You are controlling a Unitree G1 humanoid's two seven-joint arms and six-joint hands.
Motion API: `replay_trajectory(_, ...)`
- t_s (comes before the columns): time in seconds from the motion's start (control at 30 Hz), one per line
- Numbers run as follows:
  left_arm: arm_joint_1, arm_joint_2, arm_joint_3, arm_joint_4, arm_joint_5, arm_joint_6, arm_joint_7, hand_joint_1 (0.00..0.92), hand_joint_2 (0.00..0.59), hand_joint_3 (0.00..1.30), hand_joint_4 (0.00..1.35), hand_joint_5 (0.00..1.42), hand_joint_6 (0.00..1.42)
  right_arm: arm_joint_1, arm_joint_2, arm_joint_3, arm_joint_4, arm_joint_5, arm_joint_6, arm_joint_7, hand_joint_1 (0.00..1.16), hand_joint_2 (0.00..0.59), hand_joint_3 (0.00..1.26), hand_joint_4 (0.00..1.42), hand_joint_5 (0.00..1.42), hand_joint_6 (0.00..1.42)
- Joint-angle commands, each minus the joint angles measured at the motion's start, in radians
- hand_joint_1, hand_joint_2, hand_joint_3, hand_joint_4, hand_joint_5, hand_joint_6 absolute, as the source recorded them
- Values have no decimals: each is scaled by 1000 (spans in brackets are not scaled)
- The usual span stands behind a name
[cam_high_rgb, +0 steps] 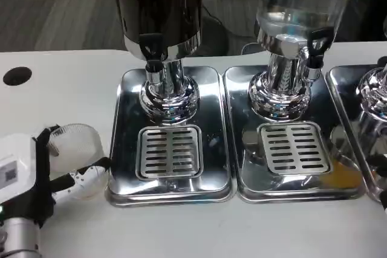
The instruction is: Grasp the cup under the faucet to collect the drink, then remove the cup.
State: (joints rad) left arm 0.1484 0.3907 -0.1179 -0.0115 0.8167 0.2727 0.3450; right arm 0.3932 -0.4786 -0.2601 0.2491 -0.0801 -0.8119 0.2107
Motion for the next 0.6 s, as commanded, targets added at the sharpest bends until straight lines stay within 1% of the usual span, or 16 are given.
replay_trajectory(0.03, 21, -2, 29, -46, -5, -24, 35, 360, 110, 507, 542, 686, 849, 4, 0, -1, 3, 1, -11, -6, 399, 389, 286, 211, 245, 97)
replay_trajectory(0.23, 35, -10, 44, -90, -3, -40, 36, 360, 111, 505, 540, 687, 851, 5, -1, -2, 8, 3, -18, -6, 398, 389, 286, 211, 245, 97)
replay_trajectory(0.33, 38, -14, 46, -110, -1, -47, 36, 360, 111, 504, 539, 693, 873, 6, -1, -3, 9, 6, -21, -5, 398, 389, 286, 211, 245, 97)
replay_trajectory(0.6, 29, -30, 42, -138, 1, -62, 37, 360, 112, 504, 539, 694, 877, 13, -4, -9, 21, 11, -36, -5, 398, 389, 286, 211, 245, 97)
